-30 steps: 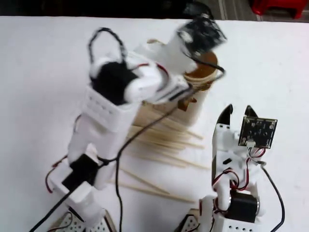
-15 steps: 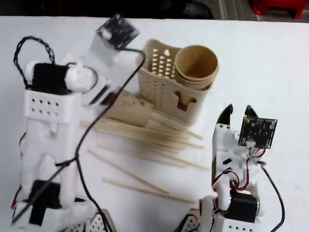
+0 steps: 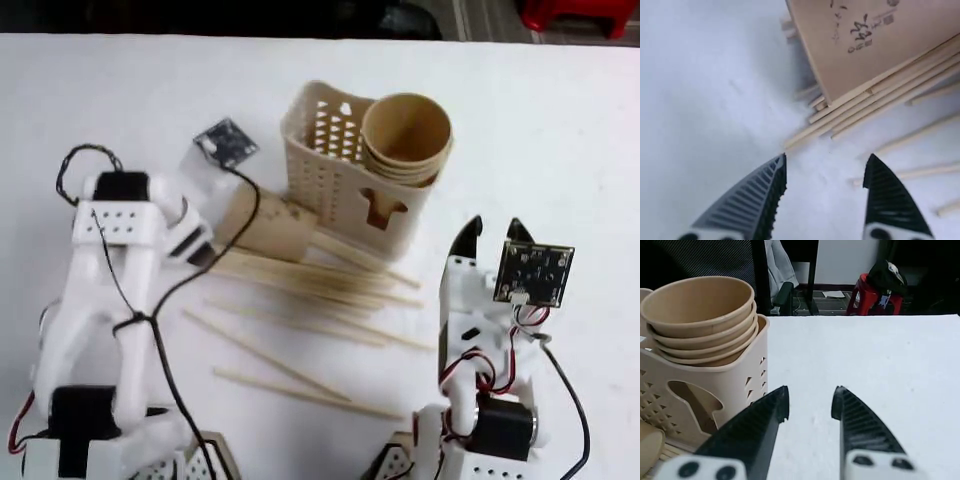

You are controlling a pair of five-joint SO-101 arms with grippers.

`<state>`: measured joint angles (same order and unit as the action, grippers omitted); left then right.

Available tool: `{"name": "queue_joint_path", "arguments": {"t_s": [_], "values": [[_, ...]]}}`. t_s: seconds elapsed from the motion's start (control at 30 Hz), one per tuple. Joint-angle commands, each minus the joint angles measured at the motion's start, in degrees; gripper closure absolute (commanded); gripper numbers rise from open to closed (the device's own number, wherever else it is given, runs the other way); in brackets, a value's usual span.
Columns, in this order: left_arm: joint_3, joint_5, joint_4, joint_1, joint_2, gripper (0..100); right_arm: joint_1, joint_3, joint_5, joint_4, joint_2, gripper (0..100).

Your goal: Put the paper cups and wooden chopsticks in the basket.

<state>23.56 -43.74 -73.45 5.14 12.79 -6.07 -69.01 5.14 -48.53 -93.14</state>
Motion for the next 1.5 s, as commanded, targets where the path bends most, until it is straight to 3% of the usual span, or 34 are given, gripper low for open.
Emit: {"name": "queue_joint_path", "arguments": {"t_s": [0.0, 0.27, 0.63, 0.93, 1.1, 1.47], "values": [[2.0, -1.0, 6.9, -1.5, 2.6, 74, 0.5, 0.3, 0.6, 1.4, -0.6, 85.0], [5.7, 1.9, 15.1, -7.6, 2.6, 74, 0.5, 0.3, 0.6, 1.4, -0.6, 85.0], [4.7, 2.3, 18.8, -8.0, -2.9, 74, 0.5, 0.3, 0.6, 1.4, -0.6, 85.0], [-7.7, 2.4, 11.8, -8.3, -15.9, 76, 0.5, 0.3, 0.6, 1.4, -0.6, 85.0], [-8.5, 2.4, 10.6, -9.1, -16.0, 86, 0.5, 0.3, 0.6, 1.4, -0.6, 85.0], [-7.9, 2.5, 7.6, -12.6, -14.4, 87, 0.5, 0.3, 0.6, 1.4, -0.6, 85.0]]}}
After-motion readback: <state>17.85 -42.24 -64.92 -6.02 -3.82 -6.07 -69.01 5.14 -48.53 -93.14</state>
